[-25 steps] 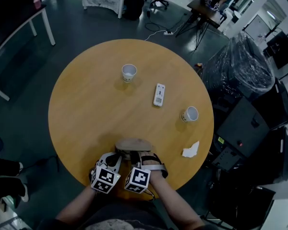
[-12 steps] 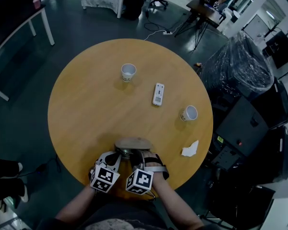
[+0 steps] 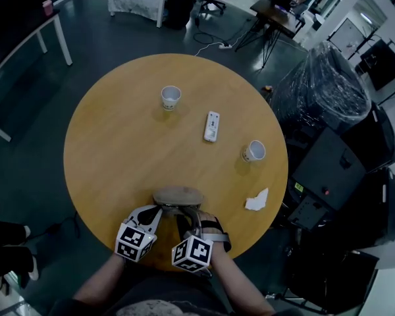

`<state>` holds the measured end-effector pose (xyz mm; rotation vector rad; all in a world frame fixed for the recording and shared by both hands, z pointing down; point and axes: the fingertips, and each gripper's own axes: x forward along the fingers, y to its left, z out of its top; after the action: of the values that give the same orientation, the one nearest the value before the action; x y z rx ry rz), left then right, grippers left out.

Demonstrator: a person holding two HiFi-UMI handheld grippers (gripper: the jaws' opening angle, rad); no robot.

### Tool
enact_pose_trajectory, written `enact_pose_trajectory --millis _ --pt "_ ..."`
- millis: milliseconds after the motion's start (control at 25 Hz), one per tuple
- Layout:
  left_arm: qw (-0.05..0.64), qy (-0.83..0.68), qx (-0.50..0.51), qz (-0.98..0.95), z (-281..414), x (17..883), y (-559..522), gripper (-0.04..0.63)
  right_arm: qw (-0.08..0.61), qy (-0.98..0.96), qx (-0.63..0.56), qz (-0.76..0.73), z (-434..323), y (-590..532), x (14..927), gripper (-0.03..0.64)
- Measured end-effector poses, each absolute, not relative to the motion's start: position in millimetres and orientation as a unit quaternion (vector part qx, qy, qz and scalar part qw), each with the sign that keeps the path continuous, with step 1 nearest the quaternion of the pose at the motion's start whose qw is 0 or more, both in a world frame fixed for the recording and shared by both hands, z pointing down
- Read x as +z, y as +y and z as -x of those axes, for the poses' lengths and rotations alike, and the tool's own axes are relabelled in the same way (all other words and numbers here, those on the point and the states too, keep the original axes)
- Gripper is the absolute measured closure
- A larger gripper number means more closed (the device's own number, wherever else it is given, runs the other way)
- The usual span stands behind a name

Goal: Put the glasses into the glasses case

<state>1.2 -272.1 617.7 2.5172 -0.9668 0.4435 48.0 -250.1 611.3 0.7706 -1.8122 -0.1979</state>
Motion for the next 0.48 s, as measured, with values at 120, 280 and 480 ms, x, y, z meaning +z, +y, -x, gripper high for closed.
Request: enact_pose_trajectory --millis 120,280,480 --pt "0.207 -0.358 0.148 -0.898 2.4 611.3 -259.7 0.591 0.53 -0.775 -0.058 -0.34 -56.6 -234.7 606.3 0.532" --pt "0.216 -0.374 0.122 -0.894 1.6 596.8 -239.2 0.591 0.509 -0.781 -0.038 -0.361 -70.6 -213.4 597.3 0.532" --pt "0.229 -0.391 0.071 -0.889 -8.4 569.4 -209.6 0.591 0.489 -0.782 -0.005 -0.386 -98.5 -182.5 582.3 0.532"
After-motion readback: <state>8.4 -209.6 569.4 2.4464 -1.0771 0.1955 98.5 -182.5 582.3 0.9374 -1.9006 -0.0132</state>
